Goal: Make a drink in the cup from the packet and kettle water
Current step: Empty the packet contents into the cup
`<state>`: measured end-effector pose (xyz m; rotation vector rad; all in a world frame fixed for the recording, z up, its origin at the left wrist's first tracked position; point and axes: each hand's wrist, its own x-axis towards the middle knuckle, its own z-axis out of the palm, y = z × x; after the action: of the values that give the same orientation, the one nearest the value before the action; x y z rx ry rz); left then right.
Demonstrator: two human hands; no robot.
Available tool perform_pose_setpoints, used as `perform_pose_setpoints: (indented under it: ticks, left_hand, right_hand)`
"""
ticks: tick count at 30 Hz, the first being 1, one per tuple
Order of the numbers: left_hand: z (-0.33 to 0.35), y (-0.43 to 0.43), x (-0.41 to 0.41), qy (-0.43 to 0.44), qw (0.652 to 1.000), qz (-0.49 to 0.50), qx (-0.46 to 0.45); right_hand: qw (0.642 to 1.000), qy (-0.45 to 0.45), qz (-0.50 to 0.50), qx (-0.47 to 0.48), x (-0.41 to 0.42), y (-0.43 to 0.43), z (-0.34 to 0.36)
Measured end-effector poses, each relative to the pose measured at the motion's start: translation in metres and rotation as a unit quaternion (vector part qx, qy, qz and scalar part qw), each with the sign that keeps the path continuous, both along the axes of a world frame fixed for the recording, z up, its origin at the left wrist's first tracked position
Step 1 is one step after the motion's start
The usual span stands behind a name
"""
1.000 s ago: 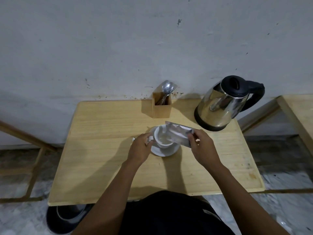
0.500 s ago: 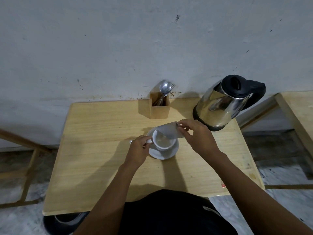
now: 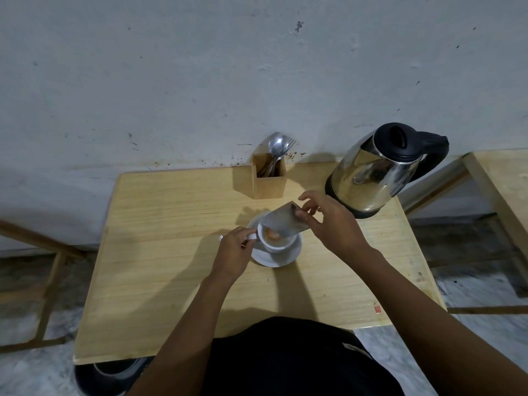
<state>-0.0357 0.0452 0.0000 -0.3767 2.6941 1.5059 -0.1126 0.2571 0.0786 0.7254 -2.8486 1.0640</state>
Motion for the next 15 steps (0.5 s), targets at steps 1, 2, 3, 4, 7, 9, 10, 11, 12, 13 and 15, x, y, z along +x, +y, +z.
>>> perform_pose_setpoints:
  ticks: [1, 2, 3, 4, 7, 9, 10, 11, 12, 13, 15]
  left_hand:
    - [-0.0002, -0.0001, 0.0, 0.0, 1.0, -0.001, 0.001]
    - [-0.0002, -0.0001, 0.0001, -0.002, 1.0, 0.0, 0.002]
    - [0.0, 0.0, 0.0002, -0.003, 1.0, 0.001, 0.003]
    - [0.0002, 0.0, 0.0002, -0.003, 1.0, 0.001, 0.003]
    - [0.0004, -0.0002, 0.0005, 0.002, 1.0, 0.0, 0.0]
    - [0.0009, -0.0002, 0.0005, 0.005, 1.0, 0.001, 0.002]
    - [0.0008, 0.0, 0.0004, 0.005, 1.0, 0.003, 0.003]
    - [0.0006, 0.0002, 0.0004, 0.004, 1.0, 0.004, 0.004]
    - [0.0007, 0.0004, 0.0003, 0.003, 1.0, 0.006, 0.005]
    - [0.0006, 0.0004, 0.0001, 0.001, 1.0, 0.007, 0.006]
    - [0.0002, 0.0003, 0.0001, -0.001, 1.0, 0.009, 0.009]
  right_hand:
    - [1.0, -0.001, -0.001, 0.005, -0.0011, -0.0002, -0.0001]
    - [1.0, 0.01, 0.003, 0.011, -0.002, -0.0001, -0.0007]
    - [1.0, 0.023, 0.008, 0.016, -0.003, -0.0001, -0.0011]
    - [0.999, 0.032, 0.011, 0.018, -0.0038, -0.0002, -0.0019]
    - [0.999, 0.032, -0.002, -0.001, -0.0051, -0.0009, -0.002]
    - [0.999, 0.047, -0.006, -0.01, -0.0052, -0.0015, 0.0]
    - [0.998, 0.06, 0.001, -0.006, -0.005, -0.0018, 0.0009]
    - [0.998, 0.07, 0.009, 0.0, -0.0048, -0.0022, 0.0016]
    - [0.997, 0.076, 0.015, 0.003, -0.0046, -0.0026, 0.0018]
    - [0.997, 0.078, 0.015, 0.0, -0.0045, -0.0029, 0.0016]
    - [0.998, 0.067, 0.003, -0.014, -0.0046, -0.0026, 0.0005]
